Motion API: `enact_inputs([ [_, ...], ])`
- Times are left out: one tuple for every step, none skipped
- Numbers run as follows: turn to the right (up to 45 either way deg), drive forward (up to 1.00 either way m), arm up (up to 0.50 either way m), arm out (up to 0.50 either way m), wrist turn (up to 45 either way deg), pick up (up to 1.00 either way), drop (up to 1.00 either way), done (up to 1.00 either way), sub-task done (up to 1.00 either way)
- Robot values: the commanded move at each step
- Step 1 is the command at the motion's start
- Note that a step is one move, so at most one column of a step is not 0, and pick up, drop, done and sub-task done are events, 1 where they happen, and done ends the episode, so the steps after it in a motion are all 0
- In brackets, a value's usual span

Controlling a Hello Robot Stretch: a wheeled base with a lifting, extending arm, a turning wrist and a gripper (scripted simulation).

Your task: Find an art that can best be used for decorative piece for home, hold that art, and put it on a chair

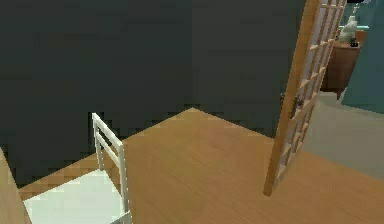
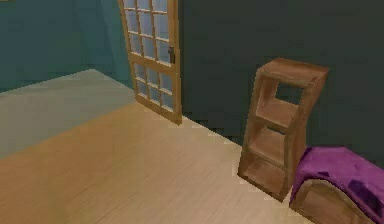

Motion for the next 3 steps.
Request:
enact_inputs([
  [-3.0, 0.0, 0.0, 0.0, 0.0, 0.0, 0.0, 0.0, 0.0],
  [45.0, 0.0, 0.0, 0.0, 0.0, 0.0, 0.0, 0.0, 0.0],
  [24.0, 0.0, 0.0, 0.0, 0.0, 0.0, 0.0, 0.0, 0.0],
])
